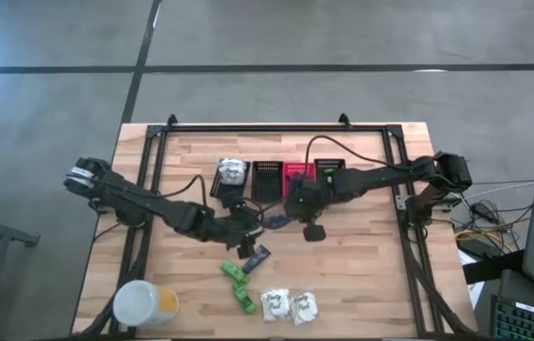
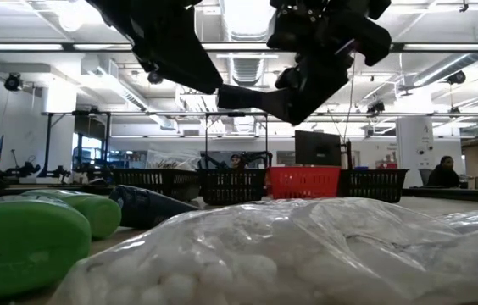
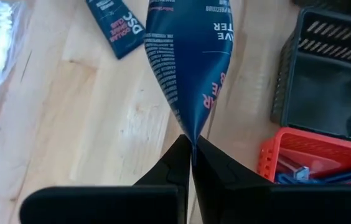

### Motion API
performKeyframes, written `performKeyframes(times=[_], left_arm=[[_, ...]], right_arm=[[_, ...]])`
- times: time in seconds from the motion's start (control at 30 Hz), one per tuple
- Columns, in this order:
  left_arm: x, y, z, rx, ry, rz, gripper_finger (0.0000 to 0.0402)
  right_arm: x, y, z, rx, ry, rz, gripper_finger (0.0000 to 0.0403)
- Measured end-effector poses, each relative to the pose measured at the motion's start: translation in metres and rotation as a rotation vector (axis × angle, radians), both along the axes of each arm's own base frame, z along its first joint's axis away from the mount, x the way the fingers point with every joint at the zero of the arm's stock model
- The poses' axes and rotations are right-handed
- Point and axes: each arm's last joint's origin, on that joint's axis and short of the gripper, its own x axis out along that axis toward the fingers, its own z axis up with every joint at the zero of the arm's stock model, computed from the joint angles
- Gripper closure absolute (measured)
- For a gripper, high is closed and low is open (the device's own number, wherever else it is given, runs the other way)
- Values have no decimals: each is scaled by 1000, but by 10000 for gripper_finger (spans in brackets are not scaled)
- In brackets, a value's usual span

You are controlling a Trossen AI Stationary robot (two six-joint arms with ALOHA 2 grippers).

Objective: Pick & Place Travel size toiletries
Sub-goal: Put the shaving cream into the middle left black bin

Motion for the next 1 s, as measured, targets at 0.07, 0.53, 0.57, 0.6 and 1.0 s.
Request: performKeyframes(times=[0.07, 0.53, 0.57, 0.6, 1.0], left_arm=[[1, 0, 0, 2, -3, -8, 131], [8, 4, -7, 5, -1, 10, 133], [9, 4, -8, 6, 1, 11, 134], [9, 4, -9, 7, 4, 12, 135], [12, 7, -15, 17, 23, 24, 179]], right_arm=[[1, -1, 0, 3, -7, -9, 394], [5, 0, 3, 28, -56, -54, 394], [5, 0, 3, 29, -59, -55, 394], [6, 0, 3, 33, -60, -55, 394], [6, 1, 3, 41, -60, -49, 394]])
